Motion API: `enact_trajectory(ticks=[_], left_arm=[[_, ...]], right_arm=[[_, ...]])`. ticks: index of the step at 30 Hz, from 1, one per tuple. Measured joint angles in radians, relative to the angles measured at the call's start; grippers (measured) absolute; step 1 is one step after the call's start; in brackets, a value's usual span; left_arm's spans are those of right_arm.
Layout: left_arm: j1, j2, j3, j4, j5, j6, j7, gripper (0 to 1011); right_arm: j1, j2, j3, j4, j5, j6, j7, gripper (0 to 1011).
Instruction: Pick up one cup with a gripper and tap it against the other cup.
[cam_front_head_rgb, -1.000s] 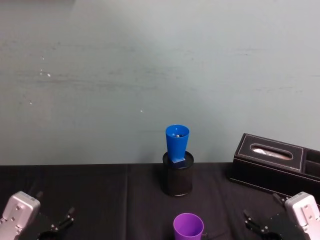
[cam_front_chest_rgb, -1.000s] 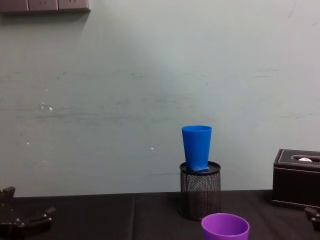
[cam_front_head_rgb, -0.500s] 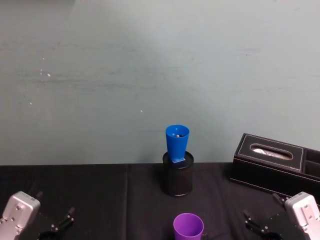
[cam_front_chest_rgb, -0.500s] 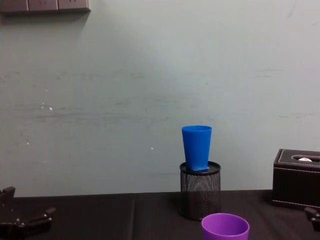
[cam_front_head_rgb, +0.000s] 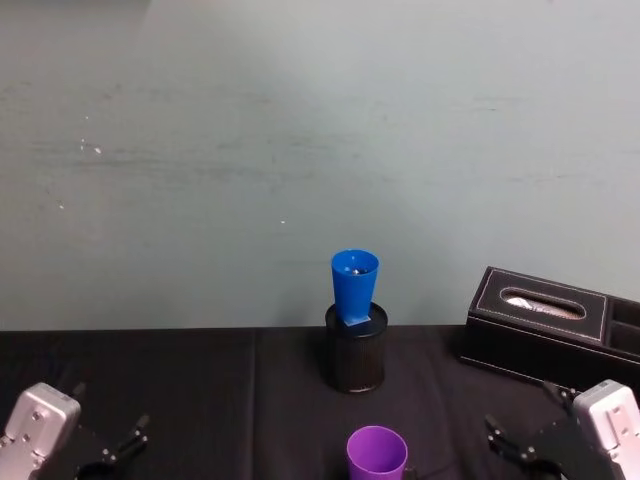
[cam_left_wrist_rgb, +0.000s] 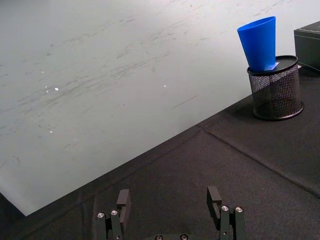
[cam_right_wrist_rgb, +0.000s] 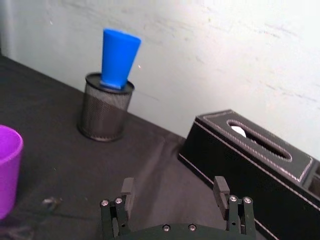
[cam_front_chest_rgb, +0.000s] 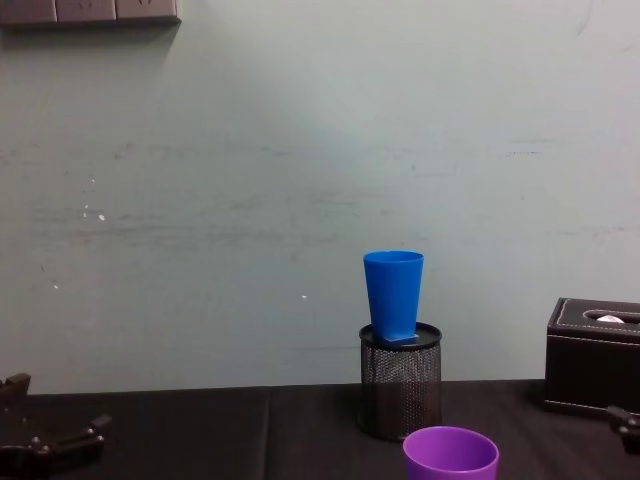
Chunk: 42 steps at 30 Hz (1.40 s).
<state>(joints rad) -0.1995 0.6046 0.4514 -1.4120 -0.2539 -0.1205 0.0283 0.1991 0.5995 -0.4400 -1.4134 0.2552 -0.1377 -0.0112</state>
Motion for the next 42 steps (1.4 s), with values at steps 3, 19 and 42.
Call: enact_trajectory(ticks=[3,19,42], left_arm=[[0.0,0.0,0.0,0.0,0.0,0.0,0.0,1004],[0.0,0.0,0.0,0.0,0.0,0.0,0.0,1004],[0.0,0.0,0.0,0.0,0.0,0.0,0.0,1004]], right_arm=[[-0.002,-0.002,0.01,-0.011,0.006,-0.014,0.015,1002],[-0.084,0.062,0.082,-0.159,0.159,0.036,0.237,1002],[-0.088,0.009,0.022,-0.137,0.208,0.129,0.481,1002]])
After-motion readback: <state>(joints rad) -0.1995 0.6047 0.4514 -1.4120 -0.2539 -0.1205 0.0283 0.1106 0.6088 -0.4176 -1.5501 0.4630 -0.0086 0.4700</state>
